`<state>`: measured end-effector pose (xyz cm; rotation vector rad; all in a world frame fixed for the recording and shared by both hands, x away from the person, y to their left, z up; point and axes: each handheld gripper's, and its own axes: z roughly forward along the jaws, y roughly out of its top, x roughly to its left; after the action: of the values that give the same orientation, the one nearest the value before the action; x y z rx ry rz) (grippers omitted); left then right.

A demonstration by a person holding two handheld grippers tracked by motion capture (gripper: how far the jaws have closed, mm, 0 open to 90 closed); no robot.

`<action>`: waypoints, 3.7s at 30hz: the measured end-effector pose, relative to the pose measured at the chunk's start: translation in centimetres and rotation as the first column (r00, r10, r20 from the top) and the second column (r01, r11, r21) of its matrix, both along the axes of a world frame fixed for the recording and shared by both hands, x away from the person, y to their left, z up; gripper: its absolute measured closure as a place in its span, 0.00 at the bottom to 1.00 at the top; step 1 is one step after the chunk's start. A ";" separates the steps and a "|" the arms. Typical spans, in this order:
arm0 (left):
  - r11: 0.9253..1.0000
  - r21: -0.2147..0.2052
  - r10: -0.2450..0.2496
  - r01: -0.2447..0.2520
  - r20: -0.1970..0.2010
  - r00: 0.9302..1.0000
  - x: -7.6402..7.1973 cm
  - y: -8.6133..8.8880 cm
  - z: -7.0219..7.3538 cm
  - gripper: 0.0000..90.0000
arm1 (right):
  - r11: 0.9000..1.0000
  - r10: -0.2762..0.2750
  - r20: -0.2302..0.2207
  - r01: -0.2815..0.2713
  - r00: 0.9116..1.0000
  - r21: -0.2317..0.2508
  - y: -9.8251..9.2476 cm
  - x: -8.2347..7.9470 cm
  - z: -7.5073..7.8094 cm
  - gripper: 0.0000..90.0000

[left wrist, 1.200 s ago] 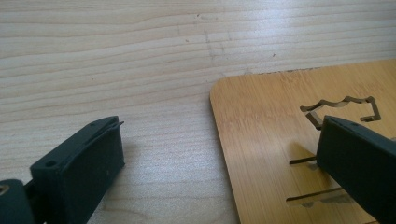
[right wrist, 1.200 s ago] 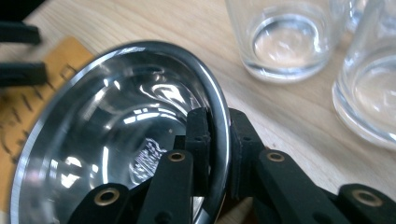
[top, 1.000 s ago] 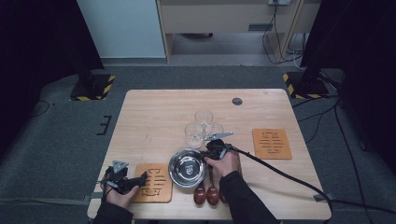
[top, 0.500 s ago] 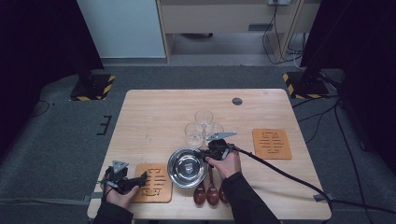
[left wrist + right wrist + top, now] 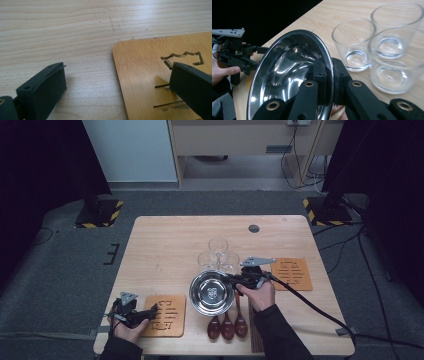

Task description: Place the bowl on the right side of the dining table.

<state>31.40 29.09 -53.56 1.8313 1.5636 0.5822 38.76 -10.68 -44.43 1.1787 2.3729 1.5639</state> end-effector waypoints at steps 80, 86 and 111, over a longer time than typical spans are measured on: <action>1.000 0.000 0.000 0.000 0.000 1.000 0.0 0.0 0.0 0.00 | 0.861 -0.507 0.007 0.505 0.862 0.063 -19.9 2.6 -1.7 0.93; 1.000 0.000 0.000 0.000 0.000 1.000 0.0 0.0 0.0 0.00 | 0.851 -0.523 0.006 0.523 0.852 0.048 -20.3 3.2 -2.3 0.93; 1.000 -0.001 -0.001 0.001 0.000 1.000 0.0 0.0 0.0 0.00 | 0.808 -0.589 -0.026 0.587 0.808 -0.046 -22.0 5.0 -4.7 0.93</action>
<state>31.42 29.11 -53.56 1.8316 1.5624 0.5803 43.76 -32.67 -49.13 1.7285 1.7637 1.2759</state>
